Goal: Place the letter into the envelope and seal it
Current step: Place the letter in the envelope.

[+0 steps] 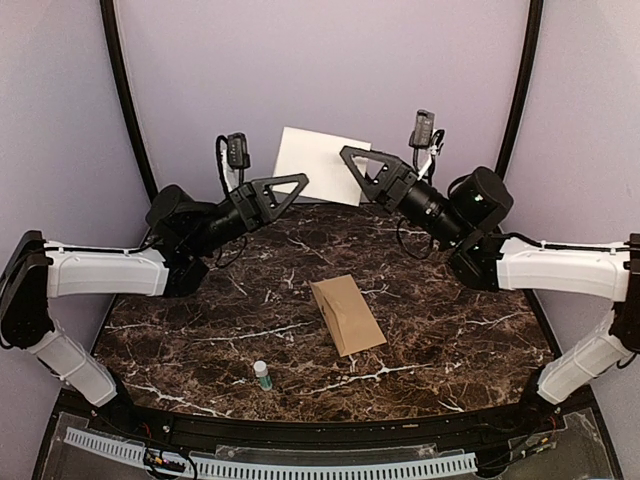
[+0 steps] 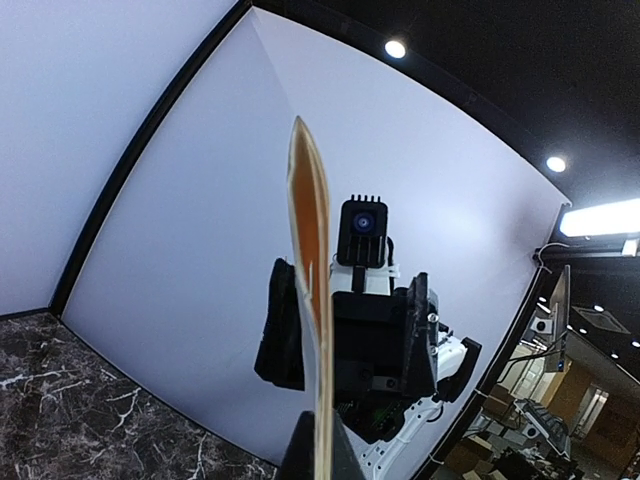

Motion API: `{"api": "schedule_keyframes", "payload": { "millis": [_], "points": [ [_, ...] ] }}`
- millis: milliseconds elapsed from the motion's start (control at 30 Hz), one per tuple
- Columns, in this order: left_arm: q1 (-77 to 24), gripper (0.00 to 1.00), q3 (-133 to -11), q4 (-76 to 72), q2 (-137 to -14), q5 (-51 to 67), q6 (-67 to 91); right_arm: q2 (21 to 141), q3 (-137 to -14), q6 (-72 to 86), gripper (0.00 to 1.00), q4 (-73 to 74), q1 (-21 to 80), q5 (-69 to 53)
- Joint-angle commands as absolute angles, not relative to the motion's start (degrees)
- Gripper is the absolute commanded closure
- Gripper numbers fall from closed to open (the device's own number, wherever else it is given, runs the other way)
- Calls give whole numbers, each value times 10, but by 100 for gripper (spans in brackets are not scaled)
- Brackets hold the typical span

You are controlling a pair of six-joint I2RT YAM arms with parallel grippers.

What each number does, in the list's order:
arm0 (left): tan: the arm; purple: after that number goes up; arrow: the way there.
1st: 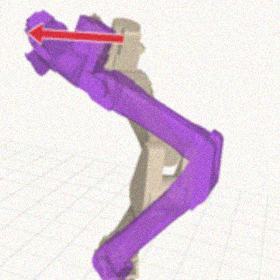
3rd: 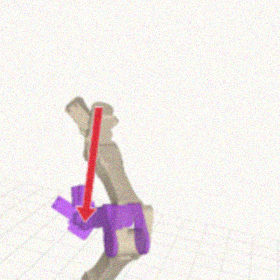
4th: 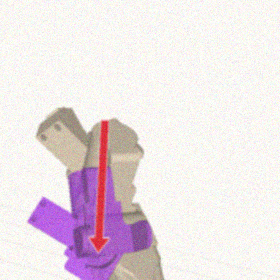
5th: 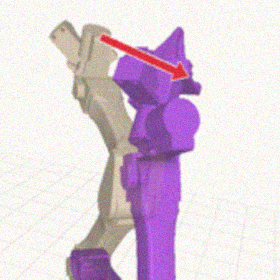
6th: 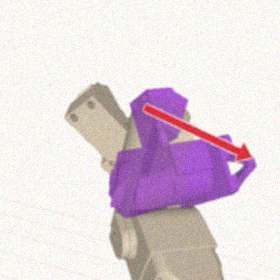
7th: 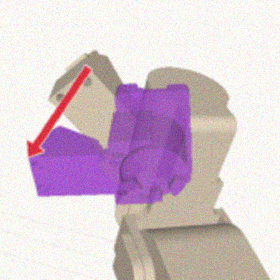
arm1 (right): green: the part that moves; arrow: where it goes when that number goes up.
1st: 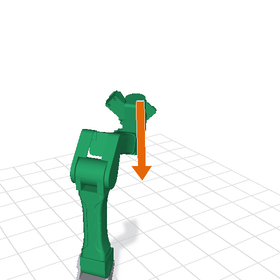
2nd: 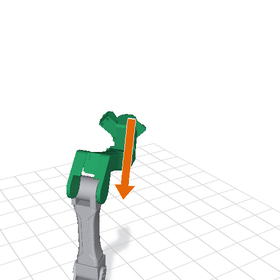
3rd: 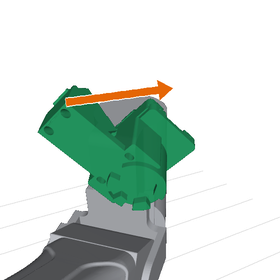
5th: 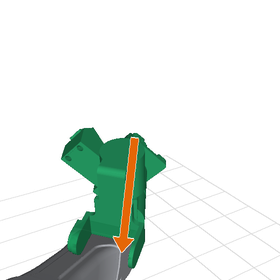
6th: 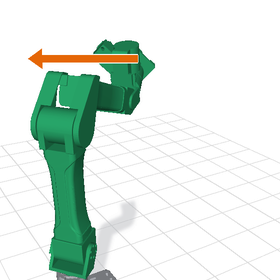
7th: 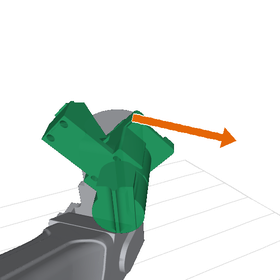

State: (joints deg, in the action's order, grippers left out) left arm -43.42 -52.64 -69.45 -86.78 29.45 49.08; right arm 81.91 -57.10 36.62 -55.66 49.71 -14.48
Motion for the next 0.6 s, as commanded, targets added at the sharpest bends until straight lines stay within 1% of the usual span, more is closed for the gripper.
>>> {"api": "schedule_keyframes", "payload": {
  "millis": [0,67,100,133,167,267,367,400,567],
  "points": [
    [-432,100,-516,-614,-811,306,442,762,-560,318,22,-440,495,-96],
    [-426,100,-517,-546,-795,317,410,740,-565,294,11,-359,486,-80],
    [-425,100,-525,-488,-791,331,396,728,-569,282,8,-321,480,-79],
    [-421,100,-531,-426,-785,339,367,720,-576,267,6,-282,474,-83],
    [-419,100,-544,-396,-784,357,351,715,-584,254,4,-246,467,-91],
    [-414,100,-586,-240,-786,404,266,712,-618,204,2,-117,447,-118],
    [-413,100,-619,-128,-795,453,200,721,-647,177,3,-36,417,-200],
    [-413,100,-634,-80,-800,461,172,728,-658,170,5,-15,410,-233],
    [-413,100,-681,54,-830,514,91,774,-713,140,18,80,409,-335]
  ]
}}
